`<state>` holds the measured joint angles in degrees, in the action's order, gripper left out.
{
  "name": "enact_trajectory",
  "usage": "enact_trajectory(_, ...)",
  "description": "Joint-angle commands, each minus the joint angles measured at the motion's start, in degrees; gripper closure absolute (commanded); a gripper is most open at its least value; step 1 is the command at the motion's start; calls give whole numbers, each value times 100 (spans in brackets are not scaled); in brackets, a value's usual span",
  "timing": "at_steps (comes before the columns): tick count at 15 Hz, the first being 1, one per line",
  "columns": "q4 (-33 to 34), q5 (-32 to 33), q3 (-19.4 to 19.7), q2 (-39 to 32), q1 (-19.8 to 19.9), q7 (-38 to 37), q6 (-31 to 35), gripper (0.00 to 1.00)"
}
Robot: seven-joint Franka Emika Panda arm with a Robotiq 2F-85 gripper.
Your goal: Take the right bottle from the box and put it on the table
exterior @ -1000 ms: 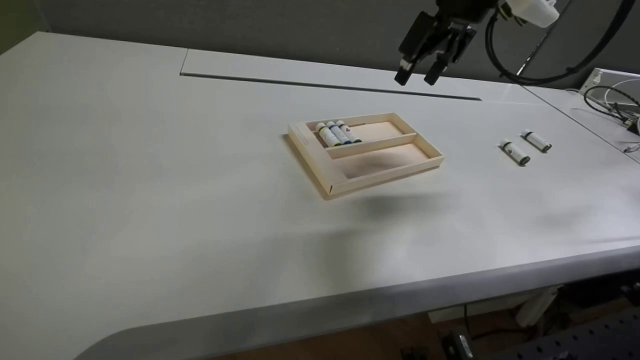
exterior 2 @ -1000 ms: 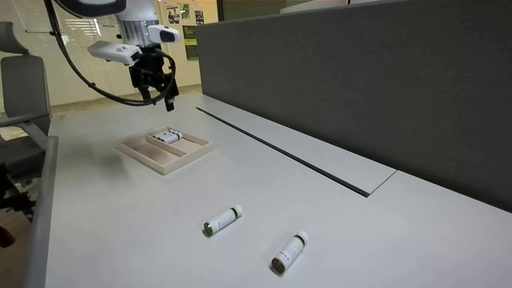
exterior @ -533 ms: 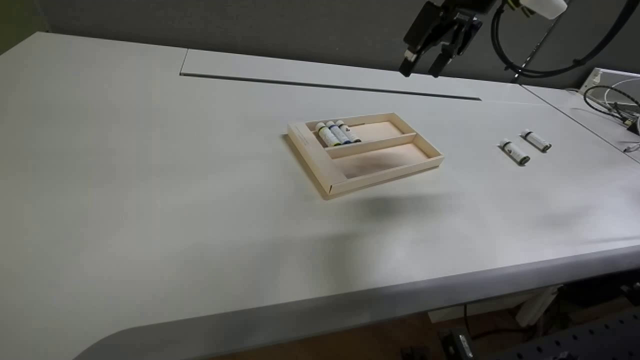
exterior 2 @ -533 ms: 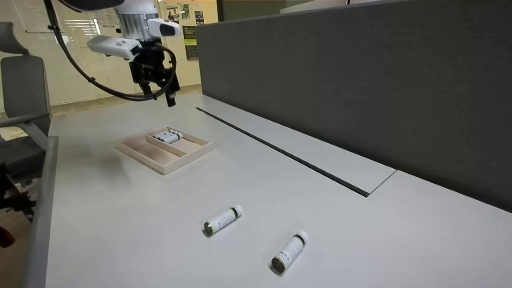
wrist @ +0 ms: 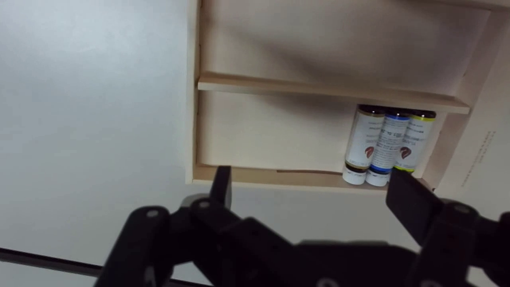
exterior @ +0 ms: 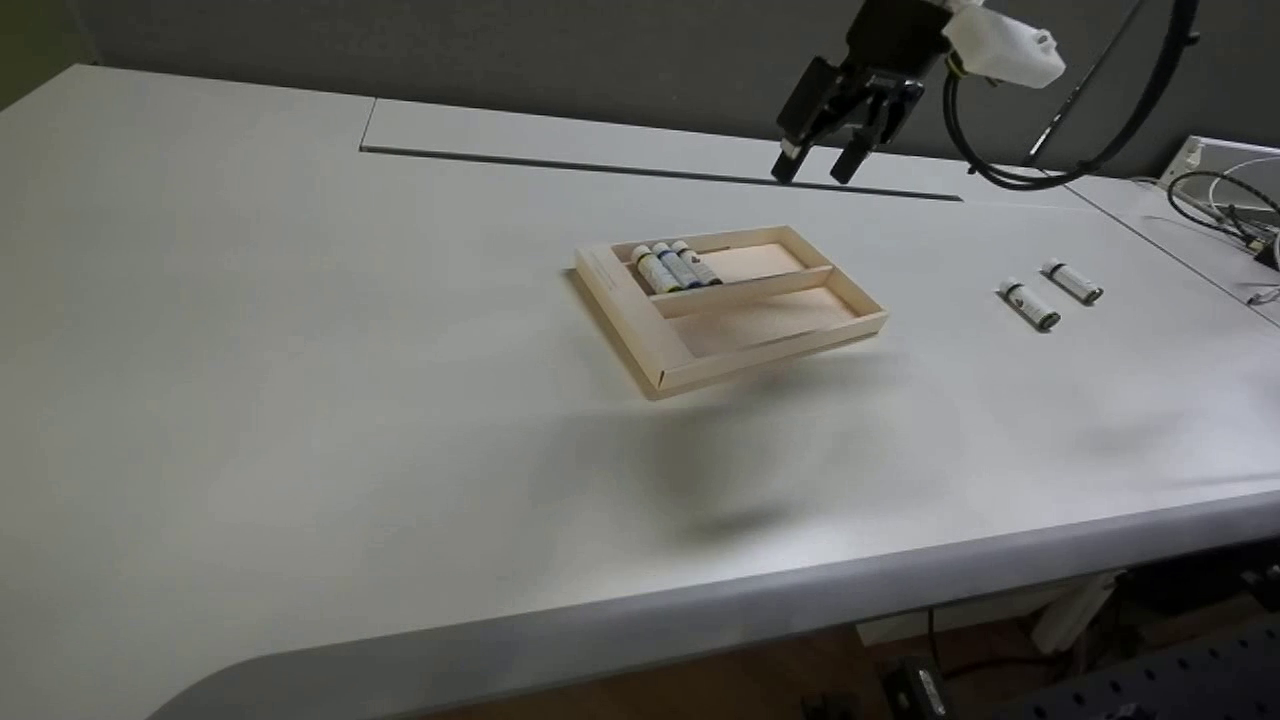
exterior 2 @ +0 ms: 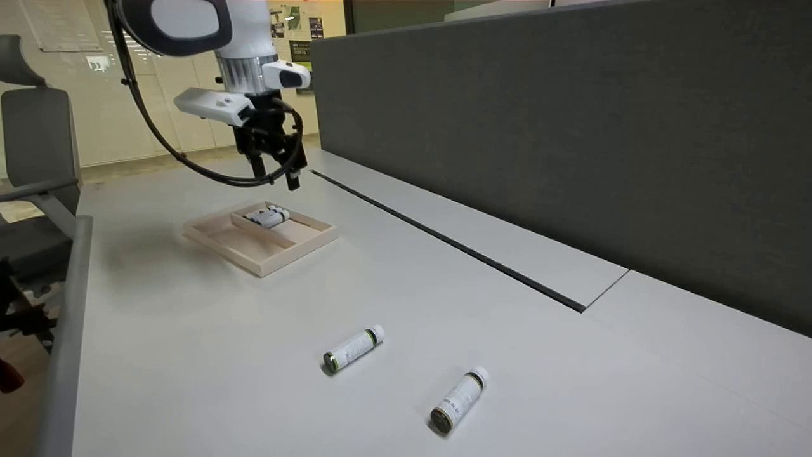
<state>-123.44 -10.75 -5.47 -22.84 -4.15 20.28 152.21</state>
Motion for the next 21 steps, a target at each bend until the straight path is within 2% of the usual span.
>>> enact_trajectory(1, 580, 321, -122, -630, 29, -402, -50, 0)
enact_trajectory(8, 1034, 601, -250, -1250, -113, -762, -64, 0)
enact_trajectory(21, 1399, 832, -258, -1794, -263, -925, -63, 0)
